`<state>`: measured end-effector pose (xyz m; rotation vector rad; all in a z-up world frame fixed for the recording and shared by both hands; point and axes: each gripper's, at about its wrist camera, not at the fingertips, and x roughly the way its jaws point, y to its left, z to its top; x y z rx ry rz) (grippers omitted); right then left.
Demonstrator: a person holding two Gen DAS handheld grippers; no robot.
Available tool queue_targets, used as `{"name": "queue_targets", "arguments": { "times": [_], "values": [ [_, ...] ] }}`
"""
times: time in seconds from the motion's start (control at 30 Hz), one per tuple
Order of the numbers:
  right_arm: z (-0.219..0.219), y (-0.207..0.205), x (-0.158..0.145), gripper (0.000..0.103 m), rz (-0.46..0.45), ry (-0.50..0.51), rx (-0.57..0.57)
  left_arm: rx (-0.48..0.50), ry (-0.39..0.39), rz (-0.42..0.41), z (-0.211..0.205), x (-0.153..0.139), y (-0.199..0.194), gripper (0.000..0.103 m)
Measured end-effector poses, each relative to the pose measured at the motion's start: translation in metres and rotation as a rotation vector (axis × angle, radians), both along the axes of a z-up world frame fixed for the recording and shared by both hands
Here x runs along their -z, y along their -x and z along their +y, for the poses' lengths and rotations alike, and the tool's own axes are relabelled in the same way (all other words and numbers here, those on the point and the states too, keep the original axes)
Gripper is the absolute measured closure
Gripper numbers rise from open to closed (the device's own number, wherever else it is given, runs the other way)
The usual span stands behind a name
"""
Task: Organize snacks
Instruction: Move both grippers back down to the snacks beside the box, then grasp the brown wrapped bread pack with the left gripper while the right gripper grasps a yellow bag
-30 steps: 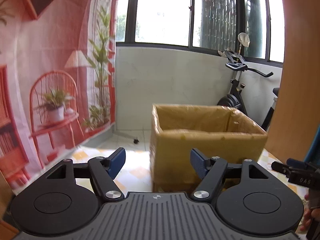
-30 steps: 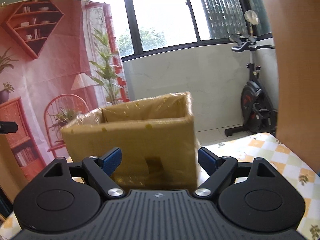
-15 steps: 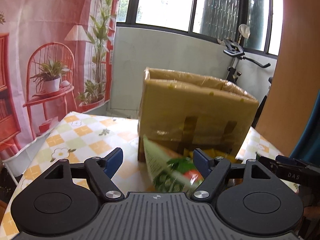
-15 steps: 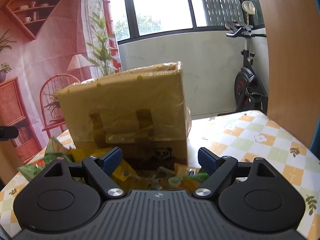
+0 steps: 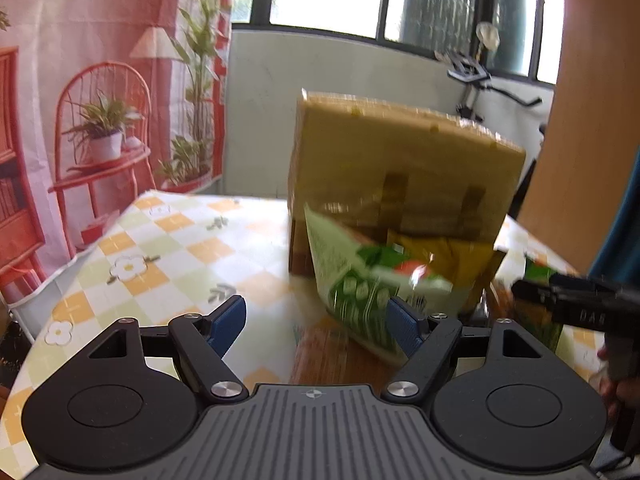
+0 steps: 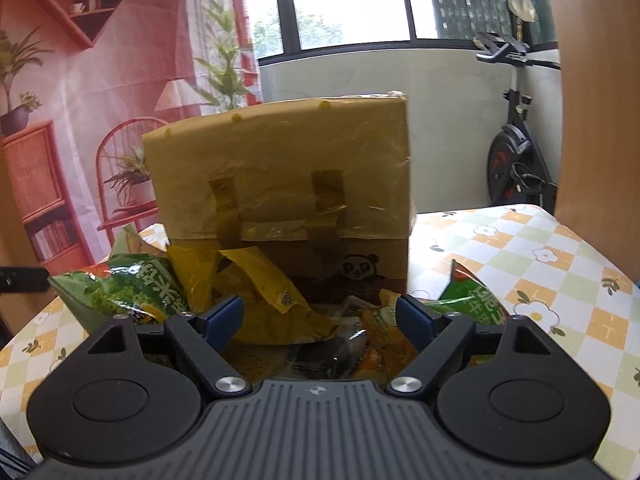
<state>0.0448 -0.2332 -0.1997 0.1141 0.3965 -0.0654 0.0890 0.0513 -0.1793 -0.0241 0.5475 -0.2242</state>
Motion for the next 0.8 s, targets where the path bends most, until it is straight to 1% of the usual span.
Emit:
{"name": "queue_targets", "arguments": {
  "times": [0.1, 0.2, 0.33, 0.43, 0.6, 0.73, 0.8],
  "values": [
    [0.005, -0.004, 0.004, 0.017, 0.008, 0.049, -0.033, 0.011, 0.032, 0.039, 0.004, 0.01, -0.004, 0.024],
    [0.01, -0.01, 0.014, 0.017, 0.042, 0.104, -0.055, 0.004, 0.032, 0.065, 0.005, 0.018, -0.006, 0.024],
    [0.011, -0.018, 0.023, 0.017, 0.069, 0.107, -0.069, 0.017, 0.048, 0.101, 0.006, 0.027, -0.009, 0.024],
    [0.01, -0.022, 0.026, 0.017, 0.072, 0.119, -0.083, 0.048, 0.025, 0.119, 0.0, 0.034, -0.01, 0.024],
    [0.012, -0.034, 0.03, 0.017, 0.099, 0.217, -0.098, 0.092, 0.01, 0.157, -0.006, 0.046, -0.012, 0.024],
    [0.009, -0.04, 0.033, 0.017, 0.109, 0.23, -0.108, 0.106, -0.014, 0.173, -0.012, 0.051, -0.012, 0.023],
    [0.008, -0.042, 0.034, 0.017, 0.108, 0.225, -0.109, 0.116, -0.037, 0.168, -0.015, 0.053, -0.012, 0.02]
  ]
}}
